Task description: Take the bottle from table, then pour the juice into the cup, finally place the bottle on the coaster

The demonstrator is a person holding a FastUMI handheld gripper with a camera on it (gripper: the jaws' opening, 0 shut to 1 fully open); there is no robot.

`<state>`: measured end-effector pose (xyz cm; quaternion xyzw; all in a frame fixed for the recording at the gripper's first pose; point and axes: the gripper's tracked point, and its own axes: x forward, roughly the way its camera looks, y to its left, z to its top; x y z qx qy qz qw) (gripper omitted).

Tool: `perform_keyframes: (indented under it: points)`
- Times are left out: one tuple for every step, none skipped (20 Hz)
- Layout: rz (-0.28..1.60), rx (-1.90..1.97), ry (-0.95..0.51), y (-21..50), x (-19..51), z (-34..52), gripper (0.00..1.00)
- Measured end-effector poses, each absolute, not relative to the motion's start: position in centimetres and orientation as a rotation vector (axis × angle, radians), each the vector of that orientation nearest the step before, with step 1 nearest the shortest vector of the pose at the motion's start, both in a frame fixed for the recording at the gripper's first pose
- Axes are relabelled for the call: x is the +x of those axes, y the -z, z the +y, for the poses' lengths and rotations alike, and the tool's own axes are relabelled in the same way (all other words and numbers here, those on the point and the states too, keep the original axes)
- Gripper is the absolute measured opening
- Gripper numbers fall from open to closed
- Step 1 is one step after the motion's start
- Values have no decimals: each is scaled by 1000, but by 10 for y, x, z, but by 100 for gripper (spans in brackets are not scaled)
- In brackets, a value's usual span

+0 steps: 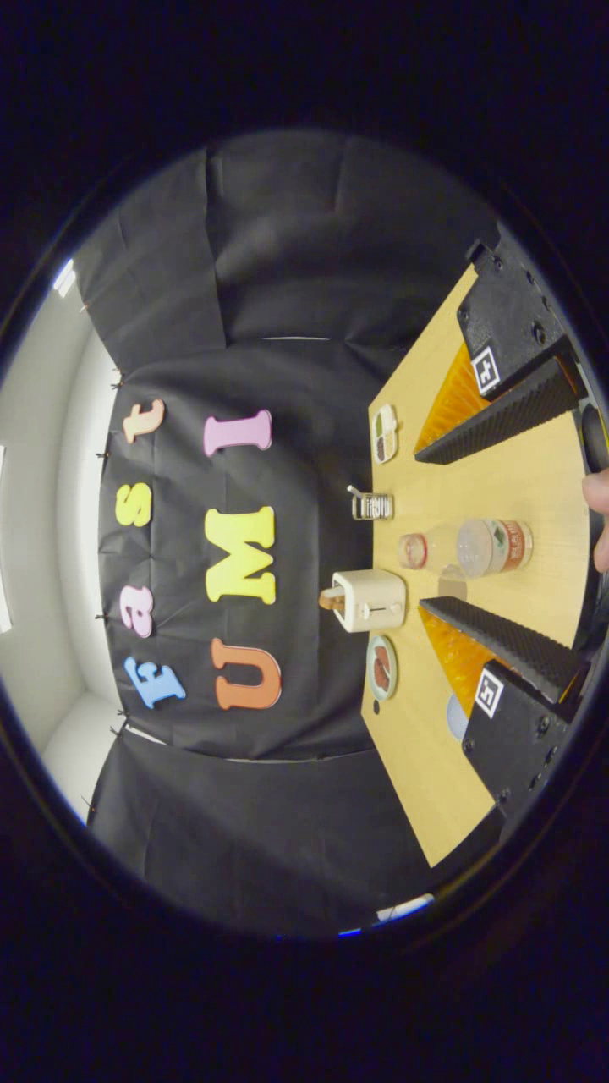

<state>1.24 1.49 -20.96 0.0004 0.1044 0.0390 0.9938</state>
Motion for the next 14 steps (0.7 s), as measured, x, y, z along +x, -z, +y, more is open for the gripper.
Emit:
perform_keyframes:
  points:
    - [219,-10,-79,224,14,17,100]
    - [231,-19,-81,237,15,18,100]
    - [244,-24,-83,251,18,20,100]
    - [253,-22,-85,262,21,21,100]
    - [268,-22,-86,272,24,22,100]
    - [281,-23,-89,282,28,23,100]
    - [293,-22,-89,290,32,23,100]
    - [305,-17,-92,297,36,25,100]
    - [316,-10,-95,303,40,26,100]
    - [324,-2,-97,308,45,27,100]
    - [336,0,-99,313,49,28,100]
    - [347,2,-103,318,53,30,100]
    - [357,6,-104,322,58,31,100]
    - [365,15,-105,324,63,32,100]
